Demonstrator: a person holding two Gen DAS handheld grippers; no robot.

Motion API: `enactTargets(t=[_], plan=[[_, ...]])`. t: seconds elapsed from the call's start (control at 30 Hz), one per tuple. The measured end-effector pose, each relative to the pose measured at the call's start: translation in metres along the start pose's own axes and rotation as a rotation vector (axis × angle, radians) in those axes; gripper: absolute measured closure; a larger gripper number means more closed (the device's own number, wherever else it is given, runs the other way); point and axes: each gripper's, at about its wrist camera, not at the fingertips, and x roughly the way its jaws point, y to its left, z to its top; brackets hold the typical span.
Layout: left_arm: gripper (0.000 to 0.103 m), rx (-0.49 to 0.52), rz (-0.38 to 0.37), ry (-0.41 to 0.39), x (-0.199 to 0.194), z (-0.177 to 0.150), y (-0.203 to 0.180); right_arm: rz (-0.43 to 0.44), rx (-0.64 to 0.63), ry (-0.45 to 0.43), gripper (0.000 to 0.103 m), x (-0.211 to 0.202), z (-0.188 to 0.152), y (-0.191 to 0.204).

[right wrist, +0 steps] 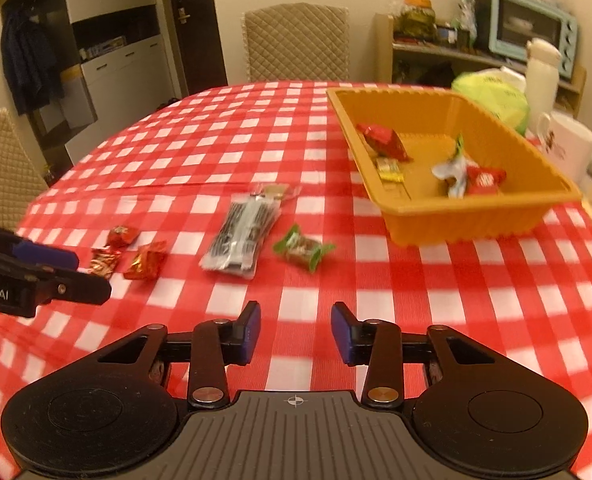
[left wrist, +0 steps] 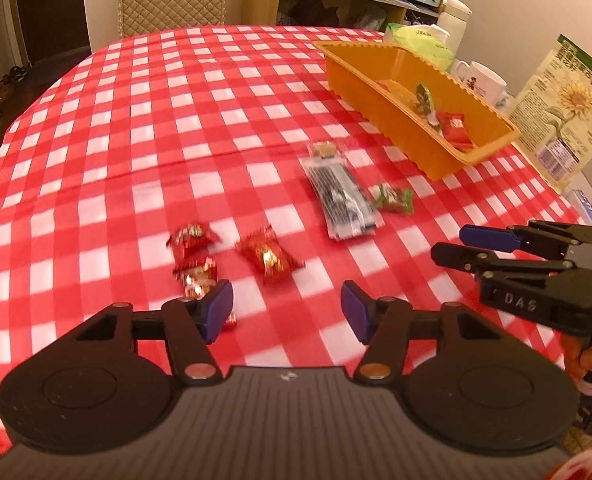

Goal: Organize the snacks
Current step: 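Grasp green-wrapped candy with right tool while left tool grasps red candy packet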

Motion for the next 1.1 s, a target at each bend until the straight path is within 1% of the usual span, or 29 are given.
enactTargets(t=[0.07,0.13,0.3,0.47,0.53,0.57,0.63,0.77,1.1], plan=[[0.048,-0.012,-0.005,0.0,0.008,0.005,0.0,-0.001,-0.027,-0.004,0.064,0.009,0.004,0.001],[0.052,-0.017,-0.008,0.002,0.015,0.009,0.0,-0.007,-0.047,-0.009,0.065,0.017,0.008,0.003],[0.057,-0.036,-0.003,0.016,0.033,0.018,0.002,-0.002,-0.066,-0.02,0.065,0.029,0.018,0.003],[0.065,-0.054,0.012,0.056,0.048,0.024,0.007,0.005,-0.07,-0.027,0.065,0.038,0.023,0.001],[0.072,-0.058,0.016,0.069,0.053,0.025,0.009,0.005,-0.07,-0.032,0.065,0.04,0.024,0.001],[0.074,-0.058,0.015,0.074,0.055,0.025,0.01,0.003,-0.072,-0.036,0.065,0.041,0.024,0.001],[0.084,-0.045,0.013,0.081,0.058,0.025,0.009,0.0,-0.078,-0.045,0.065,0.042,0.025,0.001],[0.084,-0.017,0.011,0.073,0.061,0.027,0.007,-0.008,-0.087,-0.055,0.065,0.048,0.026,0.001],[0.084,-0.015,0.013,0.076,0.064,0.034,0.014,-0.022,-0.101,-0.065,0.065,0.067,0.027,0.002]])
